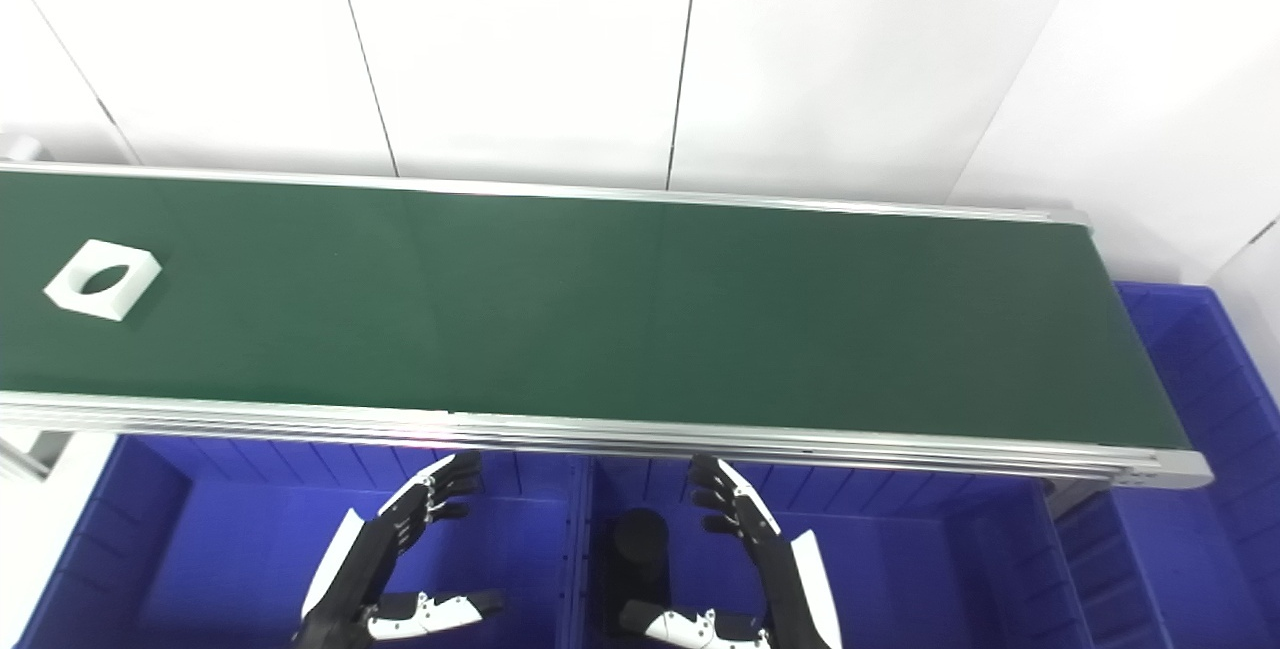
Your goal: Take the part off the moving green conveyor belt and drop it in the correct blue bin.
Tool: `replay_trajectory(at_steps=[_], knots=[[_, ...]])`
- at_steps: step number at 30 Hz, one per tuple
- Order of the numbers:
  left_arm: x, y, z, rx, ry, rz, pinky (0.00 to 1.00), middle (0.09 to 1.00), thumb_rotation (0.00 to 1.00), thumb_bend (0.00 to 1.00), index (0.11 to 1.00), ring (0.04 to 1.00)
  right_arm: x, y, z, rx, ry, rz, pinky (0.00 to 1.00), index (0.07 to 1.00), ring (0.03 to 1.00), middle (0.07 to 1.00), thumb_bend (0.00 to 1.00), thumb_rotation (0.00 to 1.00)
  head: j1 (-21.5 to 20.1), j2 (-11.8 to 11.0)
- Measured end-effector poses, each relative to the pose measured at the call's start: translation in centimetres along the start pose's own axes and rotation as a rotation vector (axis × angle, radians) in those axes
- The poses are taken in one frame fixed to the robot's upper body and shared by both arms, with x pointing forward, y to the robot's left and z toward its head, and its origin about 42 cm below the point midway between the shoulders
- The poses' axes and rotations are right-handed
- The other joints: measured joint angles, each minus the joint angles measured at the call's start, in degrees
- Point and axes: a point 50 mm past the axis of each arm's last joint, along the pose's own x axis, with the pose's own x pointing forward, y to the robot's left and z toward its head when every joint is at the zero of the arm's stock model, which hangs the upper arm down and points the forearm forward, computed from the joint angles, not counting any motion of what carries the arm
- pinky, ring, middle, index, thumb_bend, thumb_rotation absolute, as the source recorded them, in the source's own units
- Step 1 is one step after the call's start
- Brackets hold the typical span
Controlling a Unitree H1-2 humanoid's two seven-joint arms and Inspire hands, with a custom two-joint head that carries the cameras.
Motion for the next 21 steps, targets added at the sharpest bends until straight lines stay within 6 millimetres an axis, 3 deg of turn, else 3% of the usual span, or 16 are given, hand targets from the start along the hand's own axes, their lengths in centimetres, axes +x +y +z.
replay_trajectory(at_steps=[2,3,4,9,21], knots=[[0.1,-0.2,0.0,-0.001,-0.003,-0.002,0.72,0.846,0.26,0.83,0.824,0.813,-0.1,-0.3,-0.3,0.005,0.004,-0.001,0.74,0.881,0.814,0.857,0.82,0.28,0.0,0.0],[0.2,-0.2,0.0,0.001,-0.004,-0.004,0.71,0.838,0.26,0.84,0.821,0.804,-0.1,-0.4,-0.5,0.010,0.002,-0.002,0.74,0.886,0.816,0.861,0.82,0.28,4.7,-1.6],[0.2,-0.4,-0.1,0.009,-0.003,-0.005,0.70,0.831,0.25,0.85,0.817,0.796,-0.2,-0.6,-0.7,0.016,-0.002,-0.001,0.74,0.891,0.817,0.864,0.81,0.30,6.1,-2.4],[0.3,-1.5,-0.2,0.040,-0.010,-0.007,0.69,0.817,0.25,0.86,0.813,0.779,-0.3,-1.3,-1.5,0.017,0.000,0.002,0.74,0.894,0.809,0.864,0.82,0.32,6.0,-3.3],[0.5,-1.4,-0.7,0.085,-0.018,0.001,0.68,0.816,0.24,0.87,0.802,0.779,-0.1,-1.3,-1.5,0.012,-0.018,0.003,0.71,0.881,0.791,0.849,0.83,0.33,5.8,-4.6]])
